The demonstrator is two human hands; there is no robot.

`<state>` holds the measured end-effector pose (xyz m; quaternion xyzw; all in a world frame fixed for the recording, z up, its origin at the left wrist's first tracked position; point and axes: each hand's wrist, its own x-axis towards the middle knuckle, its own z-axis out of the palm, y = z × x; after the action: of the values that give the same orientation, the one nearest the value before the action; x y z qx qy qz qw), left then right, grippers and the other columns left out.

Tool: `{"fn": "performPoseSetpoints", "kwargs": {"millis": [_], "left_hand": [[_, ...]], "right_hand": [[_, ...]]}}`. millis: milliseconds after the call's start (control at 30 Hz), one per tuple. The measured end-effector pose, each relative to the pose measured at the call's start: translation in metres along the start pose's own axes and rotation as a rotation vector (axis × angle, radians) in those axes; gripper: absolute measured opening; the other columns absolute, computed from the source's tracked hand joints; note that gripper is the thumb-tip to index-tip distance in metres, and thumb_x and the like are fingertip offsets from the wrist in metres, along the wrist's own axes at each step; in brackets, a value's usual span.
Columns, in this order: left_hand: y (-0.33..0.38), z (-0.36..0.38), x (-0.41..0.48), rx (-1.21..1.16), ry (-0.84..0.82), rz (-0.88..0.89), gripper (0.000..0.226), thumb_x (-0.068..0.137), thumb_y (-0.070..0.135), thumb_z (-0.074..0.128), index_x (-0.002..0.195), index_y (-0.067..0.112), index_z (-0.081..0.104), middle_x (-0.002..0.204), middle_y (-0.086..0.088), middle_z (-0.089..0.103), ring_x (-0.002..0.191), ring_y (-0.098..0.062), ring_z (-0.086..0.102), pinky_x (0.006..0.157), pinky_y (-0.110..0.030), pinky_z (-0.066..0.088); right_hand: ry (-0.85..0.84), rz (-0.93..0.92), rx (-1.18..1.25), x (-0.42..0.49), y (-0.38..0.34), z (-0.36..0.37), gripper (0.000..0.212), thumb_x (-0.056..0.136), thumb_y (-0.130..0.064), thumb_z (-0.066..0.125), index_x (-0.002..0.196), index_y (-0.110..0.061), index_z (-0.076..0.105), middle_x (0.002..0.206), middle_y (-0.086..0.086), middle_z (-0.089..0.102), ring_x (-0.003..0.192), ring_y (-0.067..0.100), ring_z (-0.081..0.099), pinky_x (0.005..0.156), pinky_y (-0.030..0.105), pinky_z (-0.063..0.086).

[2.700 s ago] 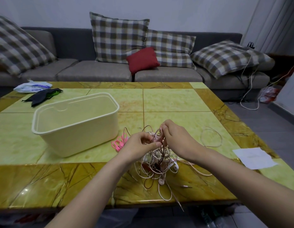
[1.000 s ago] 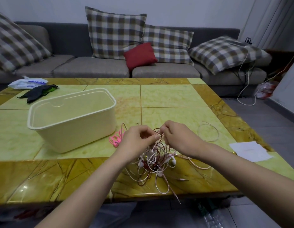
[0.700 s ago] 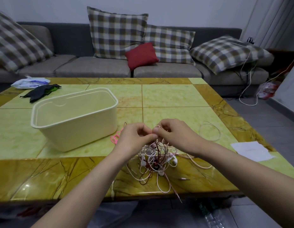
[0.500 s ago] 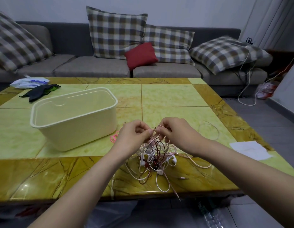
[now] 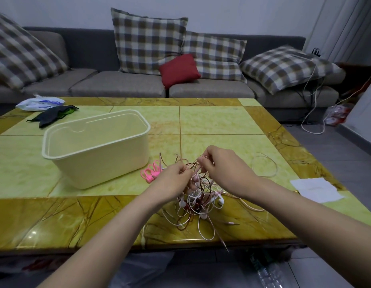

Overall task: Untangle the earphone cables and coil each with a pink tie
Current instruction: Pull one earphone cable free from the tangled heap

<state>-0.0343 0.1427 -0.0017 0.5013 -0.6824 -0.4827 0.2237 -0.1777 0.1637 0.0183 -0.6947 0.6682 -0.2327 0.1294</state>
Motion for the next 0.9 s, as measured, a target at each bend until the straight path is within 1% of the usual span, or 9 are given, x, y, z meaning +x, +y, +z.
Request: {"fn": "performPoseSetpoints", "kwargs": {"millis": [100, 200, 333, 400, 467, 600, 700, 767, 900], "left_hand": [[0.0046, 0.0004, -0.0002, -0.241, -0.009, -0.052, 0.018, 0.098, 0.006, 0.033, 0.094, 0.01, 0.05, 0.068, -0.002, 0.061, 0.057, -0.013, 0.057, 0.049, -0.018, 0.041], [0.0058, -0.0008, 0.0023, -0.474, 0.02, -0.1, 0.017, 0.097, 0.0, 0.031, 0.105, 0.004, 0.046, 0.064, -0.007, 0.054, 0.057, -0.016, 0.058, 0.051, -0.021, 0.049], [0.0095, -0.0032, 0.0007, -0.637, 0.084, -0.129, 0.014, 0.097, -0.002, 0.033, 0.092, 0.002, 0.046, 0.077, -0.013, 0.049, 0.065, -0.019, 0.055, 0.058, -0.023, 0.055], [0.0101, -0.0026, 0.0004, -0.648, 0.133, -0.109, 0.01, 0.096, -0.003, 0.038, 0.096, 0.001, 0.048, 0.082, -0.015, 0.052, 0.069, -0.019, 0.055, 0.066, -0.025, 0.054], [0.0088, -0.0023, 0.0005, -0.635, 0.172, -0.088, 0.016, 0.093, -0.005, 0.047, 0.109, -0.001, 0.047, 0.09, -0.019, 0.061, 0.072, -0.018, 0.059, 0.074, -0.025, 0.054], [0.0058, -0.0023, -0.0023, -0.544, 0.174, -0.028, 0.028, 0.09, -0.009, 0.05, 0.116, 0.002, 0.047, 0.106, -0.018, 0.066, 0.08, -0.016, 0.065, 0.068, -0.017, 0.054], [0.0054, -0.0034, -0.0026, -0.48, 0.157, -0.011, 0.033, 0.09, -0.013, 0.047, 0.118, 0.004, 0.049, 0.104, -0.013, 0.067, 0.088, -0.018, 0.066, 0.071, -0.019, 0.055], [0.0064, -0.0037, -0.0024, -0.465, 0.144, -0.017, 0.036, 0.088, -0.017, 0.042, 0.115, 0.005, 0.051, 0.099, -0.011, 0.068, 0.089, -0.019, 0.067, 0.072, -0.021, 0.056], [0.0046, -0.0028, -0.0028, -0.371, 0.166, 0.032, 0.031, 0.088, -0.013, 0.048, 0.107, 0.011, 0.052, 0.088, -0.004, 0.07, 0.072, -0.006, 0.066, 0.059, -0.014, 0.048]], "right_hand": [[0.004, 0.003, -0.006, -0.0007, -0.0011, 0.0031, 0.02, 0.099, -0.033, 0.041, 0.096, -0.016, 0.051, 0.093, 0.004, 0.067, 0.083, 0.025, 0.061, 0.073, 0.04, 0.05], [-0.009, -0.004, -0.017, -0.0034, -0.0004, 0.0058, 0.018, 0.099, -0.032, 0.041, 0.098, -0.017, 0.051, 0.091, 0.002, 0.067, 0.081, 0.023, 0.062, 0.073, 0.041, 0.051], [-0.036, -0.011, -0.047, -0.0048, 0.0018, 0.0081, 0.02, 0.098, -0.034, 0.042, 0.101, -0.018, 0.054, 0.092, 0.002, 0.068, 0.082, 0.023, 0.063, 0.074, 0.041, 0.052], [-0.048, -0.005, -0.059, -0.004, 0.0024, 0.0086, 0.02, 0.098, -0.034, 0.042, 0.101, -0.018, 0.054, 0.093, 0.002, 0.068, 0.083, 0.024, 0.063, 0.075, 0.041, 0.052], [-0.05, 0.007, -0.064, -0.003, 0.0035, 0.0089, 0.02, 0.099, -0.033, 0.042, 0.101, -0.018, 0.054, 0.094, 0.002, 0.069, 0.083, 0.024, 0.063, 0.074, 0.04, 0.052], [-0.07, 0.043, -0.035, -0.0012, 0.0051, 0.008, 0.021, 0.099, -0.032, 0.041, 0.1, -0.017, 0.055, 0.093, 0.002, 0.069, 0.083, 0.024, 0.063, 0.075, 0.041, 0.052], [-0.096, 0.066, 0.017, -0.0008, 0.0055, 0.0066, 0.02, 0.098, -0.031, 0.043, 0.097, -0.016, 0.056, 0.09, 0.002, 0.069, 0.081, 0.024, 0.064, 0.077, 0.043, 0.052], [-0.104, 0.072, 0.022, -0.0006, 0.0053, 0.0056, 0.02, 0.098, -0.031, 0.043, 0.096, -0.016, 0.057, 0.091, 0.002, 0.069, 0.082, 0.024, 0.064, 0.078, 0.043, 0.052], [-0.105, 0.074, 0.051, -0.0002, 0.0024, 0.0054, 0.021, 0.097, -0.031, 0.043, 0.094, -0.015, 0.057, 0.091, 0.004, 0.069, 0.082, 0.024, 0.063, 0.077, 0.043, 0.052]]}}
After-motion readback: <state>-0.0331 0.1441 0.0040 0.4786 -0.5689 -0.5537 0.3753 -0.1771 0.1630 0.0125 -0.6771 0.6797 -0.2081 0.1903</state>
